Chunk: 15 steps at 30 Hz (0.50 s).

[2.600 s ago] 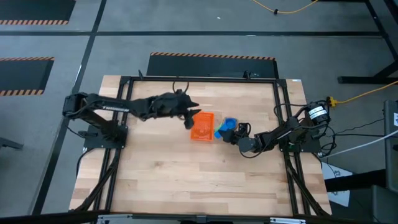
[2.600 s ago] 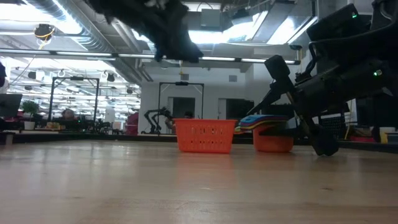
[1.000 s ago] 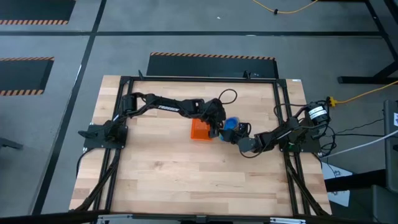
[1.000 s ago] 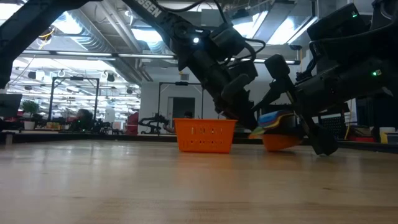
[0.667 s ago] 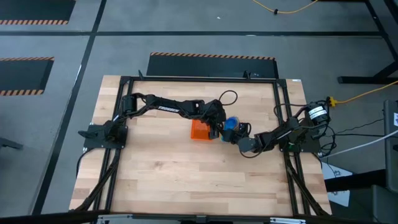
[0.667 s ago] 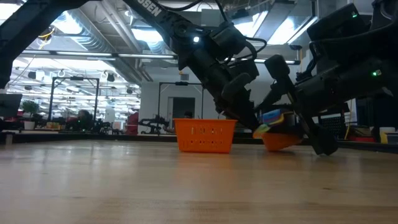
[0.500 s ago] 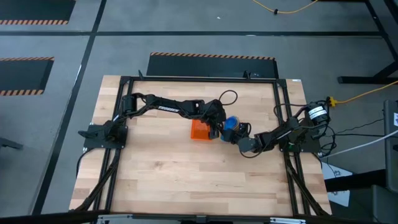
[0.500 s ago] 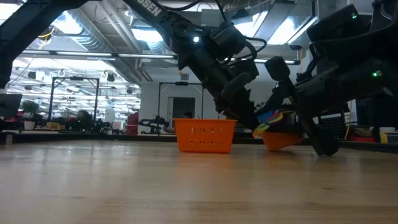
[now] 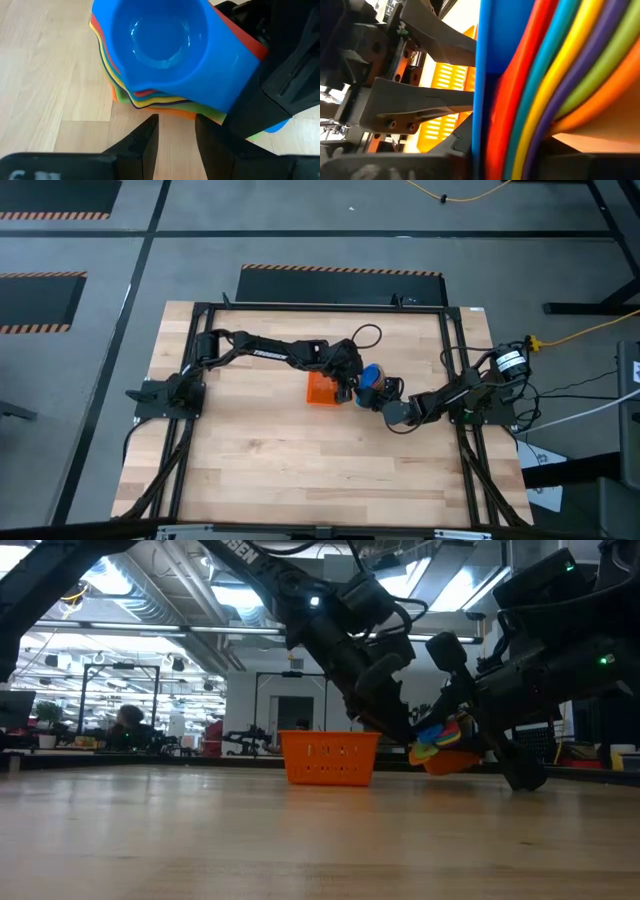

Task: Nest measuring cups in basket
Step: Put the nested measuring cups into the orange bin

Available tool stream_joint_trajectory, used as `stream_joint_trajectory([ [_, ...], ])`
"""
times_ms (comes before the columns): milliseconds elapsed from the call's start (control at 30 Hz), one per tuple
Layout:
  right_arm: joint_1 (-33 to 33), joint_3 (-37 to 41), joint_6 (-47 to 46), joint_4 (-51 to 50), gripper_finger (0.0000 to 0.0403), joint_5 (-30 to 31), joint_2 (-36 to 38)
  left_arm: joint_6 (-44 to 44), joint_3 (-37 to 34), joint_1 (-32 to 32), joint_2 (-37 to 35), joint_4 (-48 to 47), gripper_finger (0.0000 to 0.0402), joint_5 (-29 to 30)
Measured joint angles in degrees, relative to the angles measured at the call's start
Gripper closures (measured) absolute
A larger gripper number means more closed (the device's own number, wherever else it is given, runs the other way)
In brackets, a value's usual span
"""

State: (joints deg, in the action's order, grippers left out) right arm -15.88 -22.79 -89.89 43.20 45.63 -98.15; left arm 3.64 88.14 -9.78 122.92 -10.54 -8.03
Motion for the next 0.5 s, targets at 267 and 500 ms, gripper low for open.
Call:
stream_joint_trajectory([
  [267, 0.0, 0.0, 0.0, 0.1, 0.0313, -0.2, 0.0, 1.4, 0.0, -0.9, -3.0, -3.1, 0.028, 0.2],
  [500, 0.0, 0.2, 1.5, 0.5, 0.0314, -0.3, 2.2, 4.0, 0.0, -1.1, -7.2, -11.0, 0.028, 3.6],
])
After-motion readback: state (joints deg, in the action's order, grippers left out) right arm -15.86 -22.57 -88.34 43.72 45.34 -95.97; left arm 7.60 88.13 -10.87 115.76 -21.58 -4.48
